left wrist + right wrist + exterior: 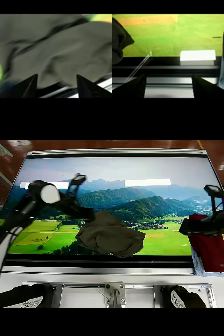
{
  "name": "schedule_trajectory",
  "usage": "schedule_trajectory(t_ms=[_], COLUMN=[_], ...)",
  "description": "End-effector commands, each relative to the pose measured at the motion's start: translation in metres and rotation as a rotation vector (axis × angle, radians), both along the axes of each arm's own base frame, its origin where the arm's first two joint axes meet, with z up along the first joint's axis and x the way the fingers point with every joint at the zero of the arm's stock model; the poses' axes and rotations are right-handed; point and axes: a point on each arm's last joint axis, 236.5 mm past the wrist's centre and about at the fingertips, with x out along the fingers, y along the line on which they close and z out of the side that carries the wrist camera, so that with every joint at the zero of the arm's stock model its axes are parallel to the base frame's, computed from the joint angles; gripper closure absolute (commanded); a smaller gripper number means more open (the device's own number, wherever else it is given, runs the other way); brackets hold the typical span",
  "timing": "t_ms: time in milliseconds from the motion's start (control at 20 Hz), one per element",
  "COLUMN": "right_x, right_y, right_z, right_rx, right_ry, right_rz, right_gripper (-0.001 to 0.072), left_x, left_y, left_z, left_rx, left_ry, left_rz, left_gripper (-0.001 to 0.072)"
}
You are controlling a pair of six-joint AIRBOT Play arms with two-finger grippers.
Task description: Fold the shirts.
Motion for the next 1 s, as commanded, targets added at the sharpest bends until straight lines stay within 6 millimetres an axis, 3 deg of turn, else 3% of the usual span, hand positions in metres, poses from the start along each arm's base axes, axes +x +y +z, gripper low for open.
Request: schedule_trajectory(t_ms=[0,100,250,350,600,800,850,950], right_x=[-0.011,-0.007,0.013,0.021,0.023,0.022,0.021,0.015], right_y=[0.009,0.029,0.058,0.068,0.068,0.069,0.070,0.076], right_z=[-0.050,-0.067,-0.077,-0.085,-0.103,-0.107,-0.108,-0.113], right_rx=[0.056,0.147,0.293,0.347,0.357,0.360,0.365,0.390], right_ry=[0.146,0.171,0.166,0.180,0.235,0.251,0.258,0.278], right_rz=[-0.015,-0.019,-0.040,-0.056,-0.070,-0.082,-0.092,-0.101], right_gripper=[0.0026,0.0026,0.0026,0.0026,0.0026,0.0026,0.0026,0.0026], left_x=[-0.032,-0.054,-0.078,-0.077,-0.047,-0.025,-0.021,-0.018], left_y=[0.091,0.089,0.073,0.057,0.023,0.013,0.013,0.012], left_z=[-0.019,-0.053,-0.113,-0.133,-0.147,-0.154,-0.153,-0.151], left_rx=[0.028,-0.110,-0.209,-0.288,-0.384,-0.407,-0.410,-0.424], left_ry=[0.117,0.181,0.270,0.277,0.196,0.122,0.104,0.102], left_rz=[0.192,0.299,0.408,0.470,0.491,0.545,0.551,0.566], left_gripper=[0.0153,0.0026,0.0022,0.0021,0.0022,0.0044,0.0061,0.0379])
